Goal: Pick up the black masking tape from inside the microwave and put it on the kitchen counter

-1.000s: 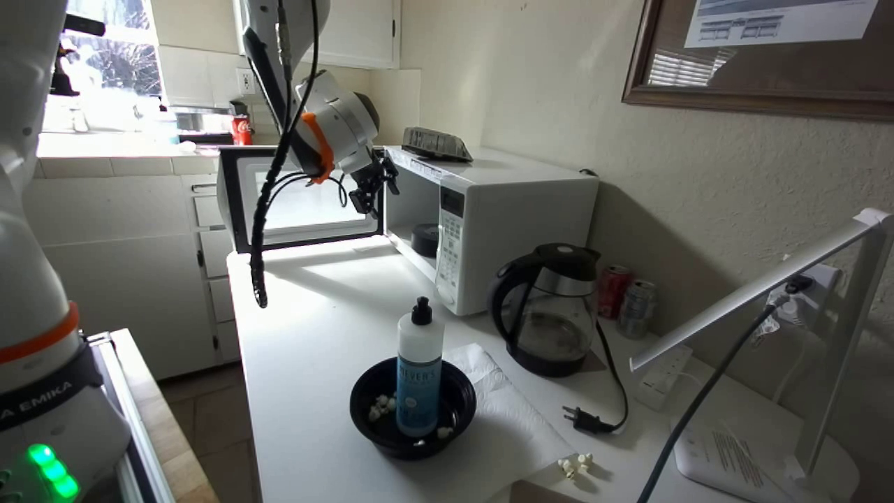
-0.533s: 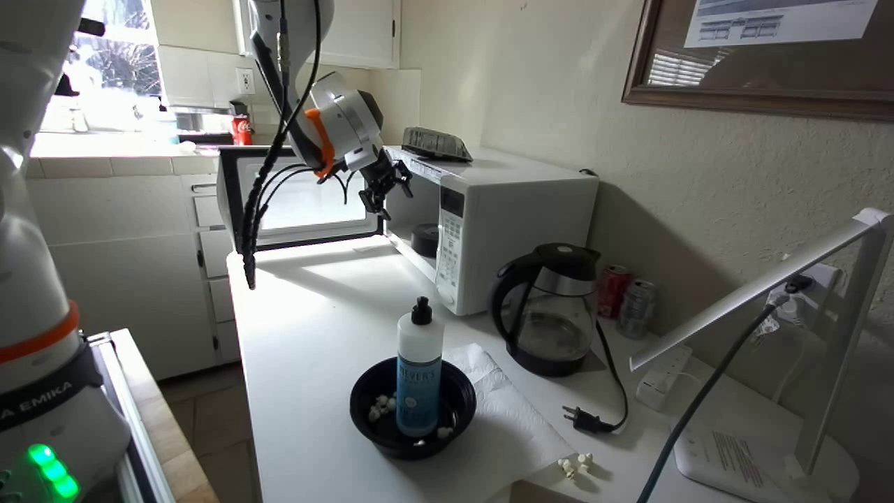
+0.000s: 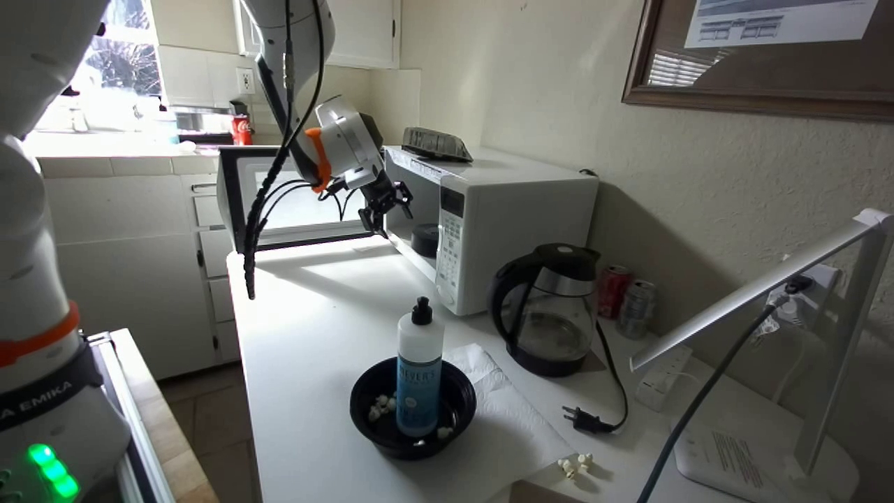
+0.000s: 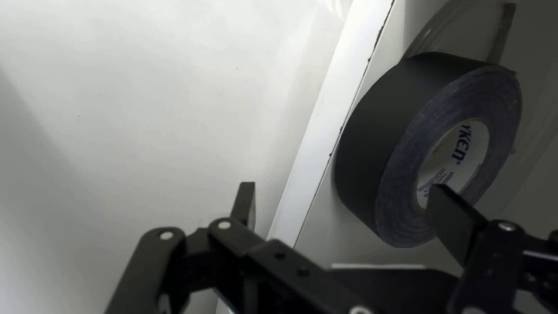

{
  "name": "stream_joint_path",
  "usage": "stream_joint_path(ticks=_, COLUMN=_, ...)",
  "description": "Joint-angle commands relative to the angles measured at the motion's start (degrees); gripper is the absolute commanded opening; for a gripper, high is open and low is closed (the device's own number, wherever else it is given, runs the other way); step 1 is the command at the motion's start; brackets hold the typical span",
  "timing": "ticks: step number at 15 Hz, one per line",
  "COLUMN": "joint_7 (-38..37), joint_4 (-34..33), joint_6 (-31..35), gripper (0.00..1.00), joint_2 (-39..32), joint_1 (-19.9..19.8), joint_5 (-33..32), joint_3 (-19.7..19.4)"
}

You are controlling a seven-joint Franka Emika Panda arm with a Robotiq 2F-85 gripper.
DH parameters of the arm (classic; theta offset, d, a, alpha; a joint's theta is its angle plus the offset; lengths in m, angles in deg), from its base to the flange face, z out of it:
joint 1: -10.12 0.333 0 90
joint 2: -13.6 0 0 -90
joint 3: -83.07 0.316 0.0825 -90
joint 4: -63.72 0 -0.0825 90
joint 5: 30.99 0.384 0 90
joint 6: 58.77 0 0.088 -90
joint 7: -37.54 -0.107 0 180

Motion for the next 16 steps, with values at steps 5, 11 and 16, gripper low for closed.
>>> stream_joint_path(ticks=5, joint_7=-0.69, joint_4=-3.67, joint_6=1.33, gripper=1.00, joint_2=-2.67, joint_1=17.50, joint_5=7.16, joint_3=-20.70)
stream_joint_path(ticks=11, joint_7=-2.35, joint_4=-2.96, joint_6=9.02, gripper=1.00, joint_2=-5.95, joint_1=22.03, joint_5=7.46, joint_3=-26.91)
stream_joint_path(ticks=16, joint_7=-2.99, joint_4=-3.47, joint_6=17.53, gripper=1.00, joint_2=-9.37, joint_1=24.42, joint_5=7.87, joint_3=-31.68)
